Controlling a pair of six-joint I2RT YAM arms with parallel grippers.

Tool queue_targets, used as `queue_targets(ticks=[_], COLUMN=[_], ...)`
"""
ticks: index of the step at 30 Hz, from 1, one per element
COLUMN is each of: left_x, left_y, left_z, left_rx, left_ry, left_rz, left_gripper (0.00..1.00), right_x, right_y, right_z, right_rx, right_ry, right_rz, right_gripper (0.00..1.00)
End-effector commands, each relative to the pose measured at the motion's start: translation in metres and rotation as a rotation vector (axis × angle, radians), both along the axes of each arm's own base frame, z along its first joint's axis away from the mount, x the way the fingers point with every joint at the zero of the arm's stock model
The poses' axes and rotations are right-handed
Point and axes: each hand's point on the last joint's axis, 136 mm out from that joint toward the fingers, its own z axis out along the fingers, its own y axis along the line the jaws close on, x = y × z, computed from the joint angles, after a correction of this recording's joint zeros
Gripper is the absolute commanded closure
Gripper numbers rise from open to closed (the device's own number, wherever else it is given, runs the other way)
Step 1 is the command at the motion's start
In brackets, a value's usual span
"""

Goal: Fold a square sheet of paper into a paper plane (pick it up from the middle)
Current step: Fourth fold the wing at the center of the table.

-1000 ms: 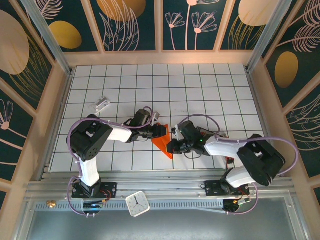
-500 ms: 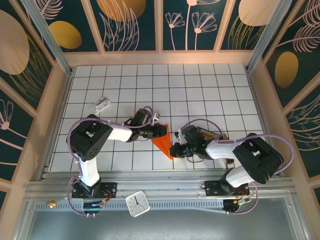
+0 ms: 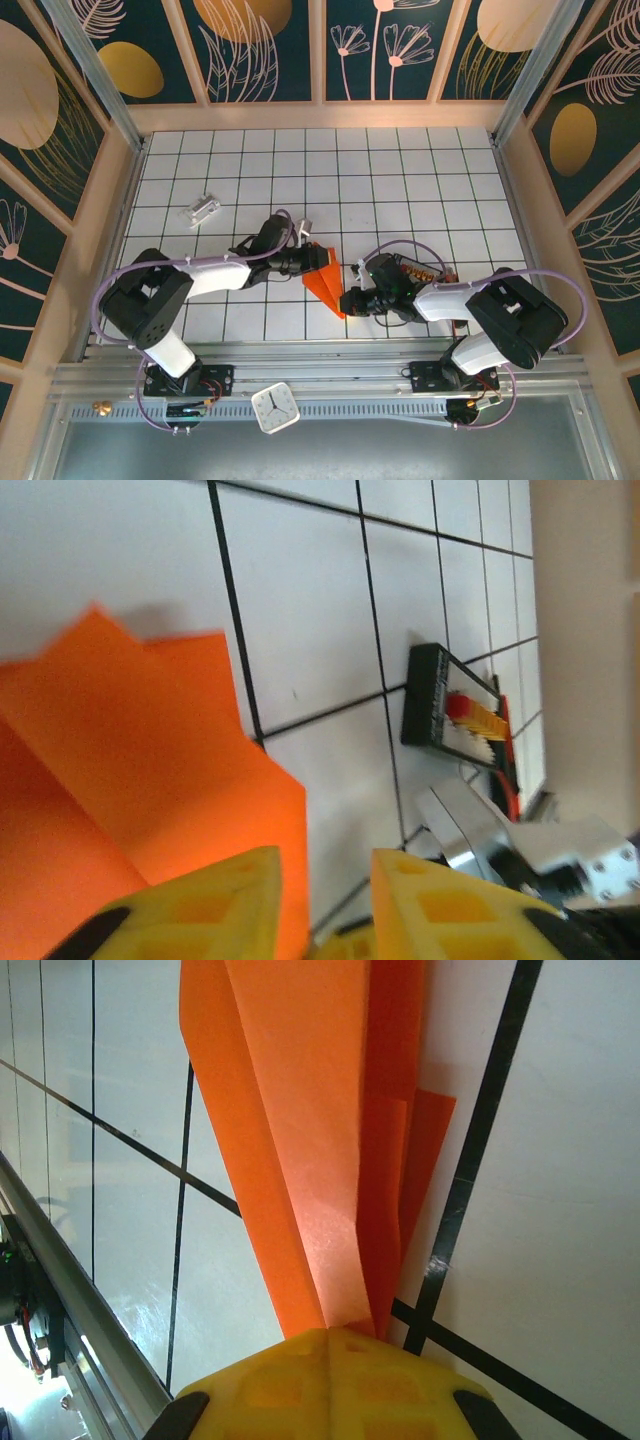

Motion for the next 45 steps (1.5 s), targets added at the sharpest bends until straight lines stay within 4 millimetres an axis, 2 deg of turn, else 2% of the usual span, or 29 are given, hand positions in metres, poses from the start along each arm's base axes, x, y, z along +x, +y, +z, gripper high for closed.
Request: queue_targets(ticks=[1,4,7,12,13,22,26,34,45], left_x=[-0.023,-0.035,-0.047,-0.055,-0.056,-0.060,-0.060,-0.054,-0.030], left_y=[-0.001,-0.004,-0.013,-0.027,-0.028,-0.024,-0.026,-0.015,-0.001], left_z=[-0.011,-0.017,-0.025,-0.024,-0.032,-0.054,-0.057,-0.075,-0.076], left_rx=[-0.022,-0.046,-0.056,-0.103,-0.088,-0.032,-0.023,0.057,0.083], left_ry=[0.096,0.131,0.171,0.196,0.210,0.264,0.269,0.284,0.251], left_rz=[0.012,0.006,-0.023,-0.050,-0.053,-0.033,-0.035,0.030,0.063], left_gripper=[0.84,0.95,1.00,1.00,1.00,1.00,1.00,1.00,1.00], right_x=[-0.022,-0.021,-0.021,-0.022,-0.022,-0.022,-0.023,-0.030,-0.041], right_y=[-0.037,-0.037,-0.036,-0.038,-0.038,-0.039,-0.040,-0.052,-0.062], right_z=[-0.040,-0.041,-0.041,-0.042,-0.042,-0.042,-0.043,-0.054,-0.066], right_rx=[-0.178,-0.181,-0.182,-0.187,-0.187,-0.193,-0.199,-0.283,-0.362], right_ry=[0.112,0.114,0.110,0.111,0.112,0.108,0.111,0.152,0.196], right_rz=[-0.048,-0.049,-0.046,-0.046,-0.047,-0.045,-0.047,-0.043,-0.019], right_gripper=[1.00,1.00,1.00,1.00,1.00,1.00,1.00,1.00,1.00])
